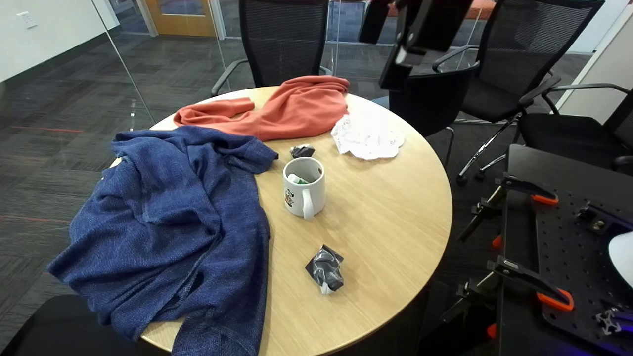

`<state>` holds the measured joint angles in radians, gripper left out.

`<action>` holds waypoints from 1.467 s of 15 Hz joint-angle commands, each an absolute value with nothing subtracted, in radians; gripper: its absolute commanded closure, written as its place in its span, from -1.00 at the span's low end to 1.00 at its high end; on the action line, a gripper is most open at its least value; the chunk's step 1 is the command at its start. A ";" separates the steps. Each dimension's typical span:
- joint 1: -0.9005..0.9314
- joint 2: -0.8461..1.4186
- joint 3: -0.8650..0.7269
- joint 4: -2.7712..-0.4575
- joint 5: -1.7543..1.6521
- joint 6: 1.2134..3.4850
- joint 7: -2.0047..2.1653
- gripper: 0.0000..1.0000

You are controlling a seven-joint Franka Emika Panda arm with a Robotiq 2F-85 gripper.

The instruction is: Take the marker out of the mug and put it on the table

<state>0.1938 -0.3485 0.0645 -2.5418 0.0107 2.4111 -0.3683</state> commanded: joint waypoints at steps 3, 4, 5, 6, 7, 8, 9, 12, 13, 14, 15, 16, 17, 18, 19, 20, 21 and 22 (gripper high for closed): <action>0.232 -0.158 -0.025 -2.493 0.148 2.547 -0.661 -1.00; 0.227 -0.130 -0.028 -2.482 0.172 2.553 -0.713 -1.00; 0.221 -0.107 -0.028 -2.472 0.200 2.556 -0.767 -1.00; 0.212 -0.084 -0.024 -2.461 0.219 2.557 -0.813 -1.00; 0.202 -0.063 -0.019 -2.447 0.229 2.547 -0.853 -1.00; 0.190 -0.041 -0.011 -2.435 0.222 2.541 -0.883 -1.00; 0.179 -0.022 -0.003 -2.424 0.209 2.537 -0.903 -1.00; 0.151 0.029 0.017 -2.396 0.164 2.534 -0.917 -1.00; 0.144 0.038 0.024 -2.391 0.144 2.539 -0.899 -1.00; 0.141 0.007 0.032 -2.425 0.170 2.542 -0.897 -1.00; 0.135 0.020 0.037 -2.417 0.159 2.540 -0.895 -1.00; 0.131 0.028 0.041 -2.411 0.156 2.540 -0.895 -1.00; 0.130 0.032 0.042 -2.408 0.155 2.540 -0.895 -1.00; 0.129 0.034 0.043 -2.405 0.154 2.540 -0.894 -1.00; 0.129 0.034 0.043 -2.404 0.154 2.540 -0.894 -1.00; 0.126 0.042 0.045 -2.407 0.161 2.579 -0.911 -1.00; 0.119 0.051 0.049 -2.401 0.183 2.582 -0.943 -1.00; 0.110 0.068 0.046 -2.394 0.164 2.605 -0.949 -1.00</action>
<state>0.1488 0.0372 0.0249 -2.4056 0.1623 2.5494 -0.9019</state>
